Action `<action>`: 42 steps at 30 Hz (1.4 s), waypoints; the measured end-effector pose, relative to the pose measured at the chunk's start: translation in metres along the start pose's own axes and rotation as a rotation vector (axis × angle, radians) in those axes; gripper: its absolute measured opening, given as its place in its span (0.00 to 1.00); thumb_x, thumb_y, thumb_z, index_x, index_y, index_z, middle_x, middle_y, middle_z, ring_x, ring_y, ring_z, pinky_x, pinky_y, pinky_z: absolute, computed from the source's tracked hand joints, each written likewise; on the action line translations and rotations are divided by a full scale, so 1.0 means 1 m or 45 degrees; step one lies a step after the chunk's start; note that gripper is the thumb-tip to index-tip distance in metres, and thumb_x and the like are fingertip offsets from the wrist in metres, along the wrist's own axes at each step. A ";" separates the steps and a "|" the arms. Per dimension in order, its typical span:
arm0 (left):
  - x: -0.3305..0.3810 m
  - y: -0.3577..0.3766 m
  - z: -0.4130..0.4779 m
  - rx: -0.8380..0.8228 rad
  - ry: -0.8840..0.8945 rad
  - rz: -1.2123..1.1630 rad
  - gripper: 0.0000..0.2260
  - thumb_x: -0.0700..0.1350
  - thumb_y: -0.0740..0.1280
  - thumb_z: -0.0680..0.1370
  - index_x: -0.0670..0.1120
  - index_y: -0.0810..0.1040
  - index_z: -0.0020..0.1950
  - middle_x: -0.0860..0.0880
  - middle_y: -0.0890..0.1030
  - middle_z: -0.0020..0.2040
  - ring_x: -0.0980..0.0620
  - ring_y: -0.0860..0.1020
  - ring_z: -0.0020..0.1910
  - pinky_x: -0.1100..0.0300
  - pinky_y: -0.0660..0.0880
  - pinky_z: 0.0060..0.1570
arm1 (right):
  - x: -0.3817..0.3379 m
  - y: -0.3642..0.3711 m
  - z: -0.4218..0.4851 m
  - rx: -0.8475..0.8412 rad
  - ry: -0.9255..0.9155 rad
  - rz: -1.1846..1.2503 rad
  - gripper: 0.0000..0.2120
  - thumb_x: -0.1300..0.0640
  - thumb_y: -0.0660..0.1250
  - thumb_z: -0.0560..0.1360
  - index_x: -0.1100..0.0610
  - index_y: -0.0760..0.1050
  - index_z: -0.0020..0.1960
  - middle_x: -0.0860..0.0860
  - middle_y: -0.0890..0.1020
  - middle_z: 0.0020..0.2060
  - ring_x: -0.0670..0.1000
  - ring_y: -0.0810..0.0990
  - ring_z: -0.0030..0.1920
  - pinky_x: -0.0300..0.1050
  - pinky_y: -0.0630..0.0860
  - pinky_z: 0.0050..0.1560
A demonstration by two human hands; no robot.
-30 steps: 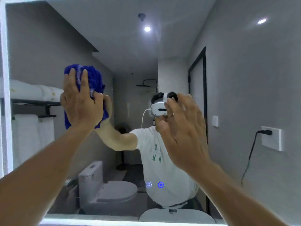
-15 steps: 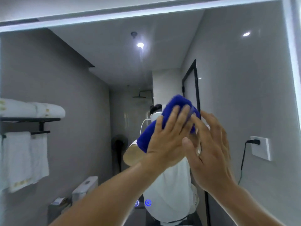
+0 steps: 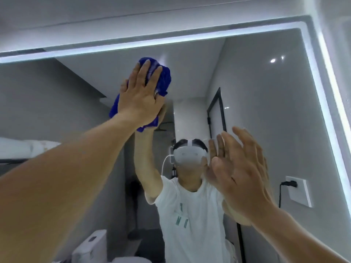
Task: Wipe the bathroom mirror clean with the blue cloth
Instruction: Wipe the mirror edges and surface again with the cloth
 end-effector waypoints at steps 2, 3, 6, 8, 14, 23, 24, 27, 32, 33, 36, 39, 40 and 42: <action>0.012 0.002 -0.010 0.060 -0.166 -0.077 0.28 0.55 0.46 0.79 0.53 0.50 0.80 0.48 0.49 0.81 0.46 0.47 0.79 0.43 0.54 0.74 | 0.002 -0.003 0.015 0.040 0.007 0.001 0.27 0.44 0.52 0.75 0.53 0.67 0.71 0.50 0.62 0.73 0.53 0.60 0.74 0.62 0.64 0.69; 0.021 0.003 -0.023 0.082 -0.208 -0.095 0.28 0.54 0.47 0.79 0.52 0.50 0.80 0.48 0.49 0.81 0.46 0.47 0.79 0.43 0.54 0.73 | 0.002 -0.004 0.020 0.052 0.011 0.003 0.27 0.44 0.52 0.75 0.53 0.66 0.71 0.51 0.62 0.74 0.53 0.60 0.74 0.62 0.63 0.70; 0.056 0.015 -0.084 0.102 -0.138 -0.044 0.29 0.54 0.50 0.80 0.50 0.51 0.80 0.46 0.50 0.81 0.45 0.49 0.79 0.42 0.56 0.73 | -0.002 -0.006 0.024 0.083 0.004 0.024 0.27 0.44 0.53 0.76 0.52 0.65 0.72 0.50 0.62 0.74 0.52 0.59 0.74 0.61 0.63 0.71; 0.078 0.026 -0.127 0.059 0.025 -0.004 0.29 0.54 0.51 0.80 0.49 0.50 0.81 0.46 0.48 0.81 0.44 0.49 0.79 0.40 0.59 0.72 | -0.005 -0.004 0.016 0.096 0.008 0.048 0.26 0.45 0.54 0.76 0.51 0.65 0.72 0.48 0.62 0.74 0.51 0.59 0.74 0.59 0.63 0.71; 0.056 0.028 -0.095 -0.053 0.982 0.290 0.30 0.59 0.51 0.80 0.53 0.50 0.81 0.49 0.52 0.81 0.45 0.51 0.79 0.41 0.60 0.72 | 0.002 0.006 0.002 0.054 -0.032 -0.036 0.25 0.43 0.52 0.76 0.50 0.66 0.71 0.44 0.60 0.73 0.48 0.58 0.74 0.51 0.60 0.69; 0.023 -0.011 0.048 0.027 -0.018 0.002 0.27 0.54 0.50 0.82 0.53 0.48 0.80 0.50 0.46 0.81 0.47 0.46 0.79 0.45 0.52 0.74 | -0.005 0.007 0.030 0.142 -0.085 -0.045 0.25 0.43 0.54 0.75 0.48 0.66 0.71 0.45 0.61 0.74 0.47 0.57 0.75 0.49 0.58 0.68; 0.028 -0.010 0.043 0.036 -0.053 -0.043 0.27 0.54 0.49 0.82 0.53 0.47 0.80 0.50 0.44 0.81 0.47 0.45 0.79 0.45 0.51 0.75 | -0.006 0.005 0.035 0.146 -0.074 -0.036 0.26 0.43 0.54 0.75 0.49 0.66 0.71 0.46 0.62 0.74 0.49 0.58 0.75 0.49 0.58 0.69; 0.051 0.002 -0.008 0.079 -0.119 -0.095 0.29 0.54 0.48 0.81 0.52 0.44 0.80 0.49 0.42 0.81 0.47 0.42 0.79 0.43 0.53 0.75 | -0.011 -0.002 0.050 0.158 -0.047 -0.019 0.28 0.42 0.53 0.75 0.51 0.66 0.72 0.48 0.63 0.74 0.52 0.60 0.74 0.56 0.63 0.70; 0.086 0.034 -0.105 0.017 0.246 -0.004 0.30 0.54 0.55 0.79 0.50 0.55 0.80 0.46 0.51 0.81 0.42 0.51 0.79 0.38 0.64 0.69 | -0.015 -0.004 0.059 0.141 -0.043 -0.064 0.28 0.43 0.51 0.75 0.53 0.68 0.71 0.50 0.66 0.72 0.52 0.63 0.73 0.55 0.64 0.69; 0.083 0.035 -0.105 0.001 0.304 0.014 0.30 0.54 0.58 0.78 0.50 0.56 0.79 0.47 0.53 0.81 0.43 0.53 0.79 0.38 0.66 0.68 | -0.014 -0.003 0.061 0.120 -0.045 -0.093 0.28 0.43 0.51 0.75 0.52 0.68 0.71 0.50 0.66 0.72 0.52 0.63 0.73 0.54 0.63 0.70; 0.065 0.027 -0.072 -0.047 0.473 0.106 0.30 0.55 0.58 0.78 0.53 0.57 0.79 0.49 0.57 0.80 0.45 0.56 0.78 0.41 0.65 0.69 | -0.009 -0.002 0.075 0.071 -0.055 -0.175 0.27 0.44 0.54 0.75 0.51 0.67 0.72 0.49 0.64 0.74 0.51 0.60 0.74 0.51 0.57 0.71; 0.044 0.013 -0.008 -0.078 0.380 0.139 0.29 0.56 0.51 0.79 0.55 0.47 0.79 0.51 0.47 0.81 0.47 0.48 0.79 0.44 0.57 0.73 | -0.006 -0.003 0.093 0.058 -0.032 -0.165 0.27 0.45 0.54 0.75 0.50 0.66 0.73 0.49 0.63 0.74 0.50 0.58 0.75 0.52 0.57 0.73; 0.038 0.007 0.013 -0.040 0.287 0.138 0.29 0.56 0.50 0.80 0.55 0.45 0.79 0.50 0.46 0.81 0.47 0.46 0.79 0.45 0.55 0.73 | -0.006 -0.003 0.098 0.046 -0.031 -0.168 0.28 0.44 0.54 0.74 0.50 0.65 0.73 0.49 0.62 0.74 0.50 0.58 0.75 0.52 0.57 0.73; 0.034 -0.003 0.052 0.004 0.145 0.094 0.28 0.56 0.50 0.81 0.53 0.46 0.80 0.50 0.46 0.81 0.47 0.46 0.79 0.45 0.54 0.74 | -0.005 -0.003 0.105 0.041 -0.053 -0.194 0.28 0.44 0.53 0.74 0.50 0.65 0.73 0.49 0.62 0.74 0.51 0.58 0.75 0.52 0.57 0.73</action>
Point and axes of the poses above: each hand's wrist, its own z-axis towards the middle knuckle, its own y-axis out of the palm, x = y × z, the point moved 5 cm from there along z, towards the middle knuckle
